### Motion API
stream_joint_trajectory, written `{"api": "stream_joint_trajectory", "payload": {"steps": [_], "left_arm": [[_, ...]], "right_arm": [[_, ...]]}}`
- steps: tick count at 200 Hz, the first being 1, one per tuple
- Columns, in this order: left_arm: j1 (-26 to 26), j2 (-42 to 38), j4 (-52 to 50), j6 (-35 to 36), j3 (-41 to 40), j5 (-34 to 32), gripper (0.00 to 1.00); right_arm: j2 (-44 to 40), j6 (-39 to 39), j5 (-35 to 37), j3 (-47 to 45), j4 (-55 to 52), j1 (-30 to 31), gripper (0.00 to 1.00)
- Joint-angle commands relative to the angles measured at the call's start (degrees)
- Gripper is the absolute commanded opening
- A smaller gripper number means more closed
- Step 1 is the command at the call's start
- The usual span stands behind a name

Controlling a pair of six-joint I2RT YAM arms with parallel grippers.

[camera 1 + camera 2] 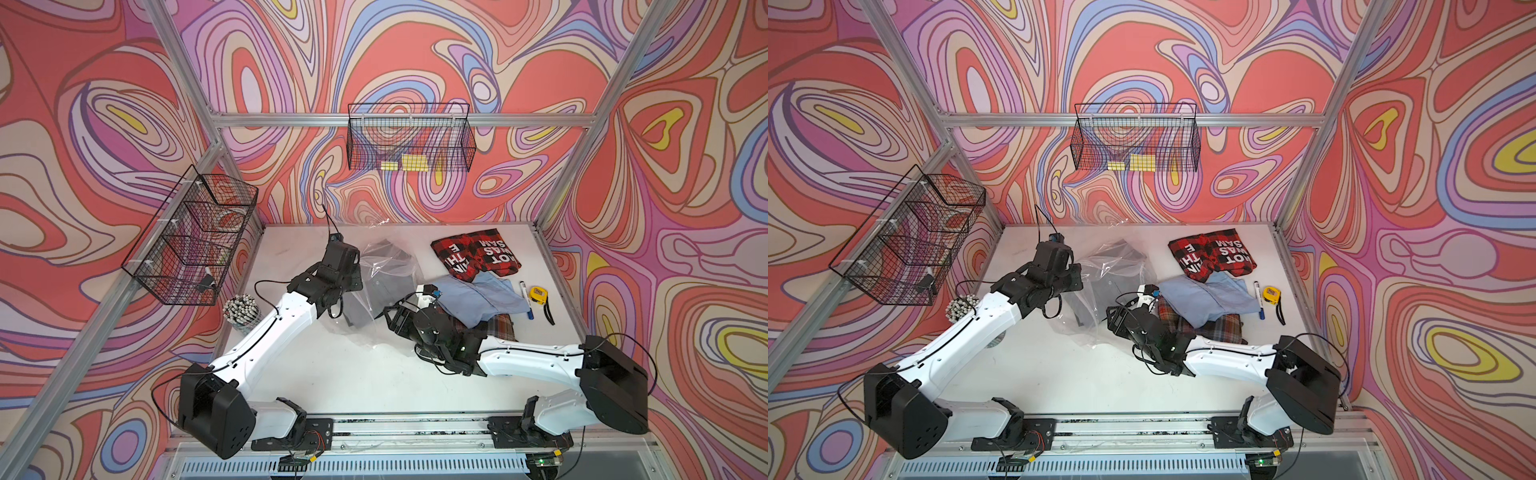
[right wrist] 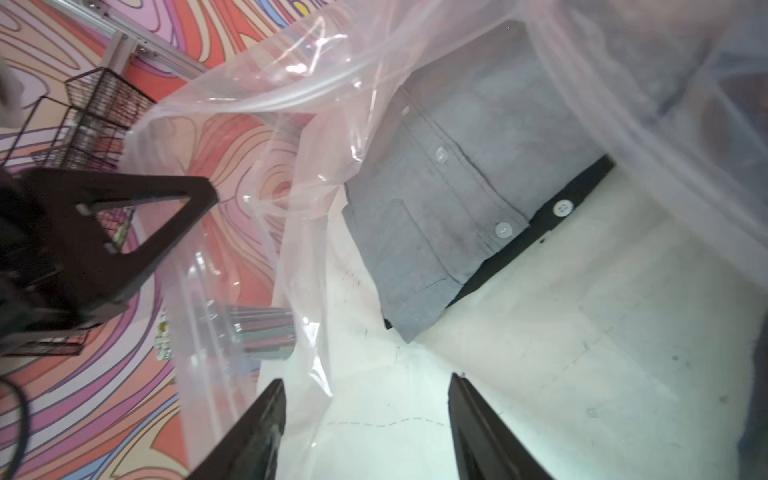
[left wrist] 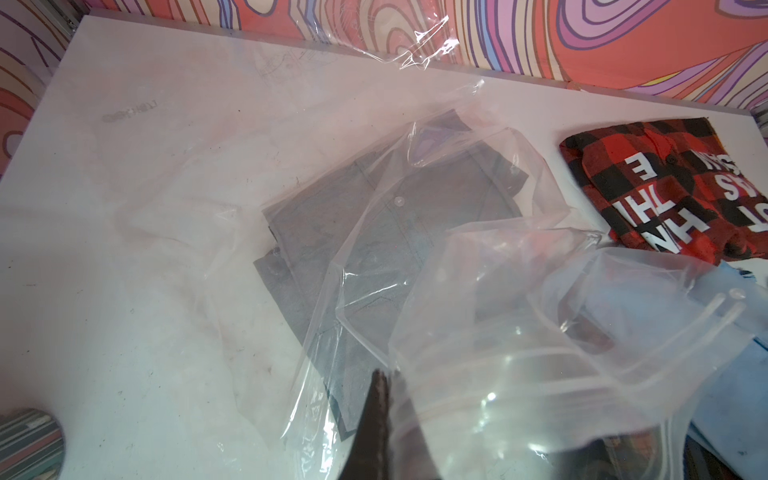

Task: Take the shirt out of the vacuum bag
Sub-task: Take out the shirt from the vacuum bag.

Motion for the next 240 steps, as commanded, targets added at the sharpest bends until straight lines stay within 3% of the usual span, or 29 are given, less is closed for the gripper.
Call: {"api": "stream_joint_trajectory", "payload": {"steps": [1,100,140,240], "left_arm": [[0.4,-0.9,0.8,-0.4,-0.8,-0.3,0.0],[0.3,-0.3,1.4,-0.7,-1.1,-0.1,0.0],[0.4,-0.4,1.5,-0.7,-1.2,0.0,0.0],[0.4,-0.4,1.6,-0.7,-1.4,0.2,0.0]], "right_arm": [[3.5,1.2,4.4,-0.2,3.4,-1.5,0.66],[25.8,6.1,-8.3,10.6,10.7,-12.4,0.65],[31.1,6.2,-9.6,15.4,9.4,-14.0,0.65],[32.8,4.3,-11.2,20.8,11.8,-15.2,0.63]]}}
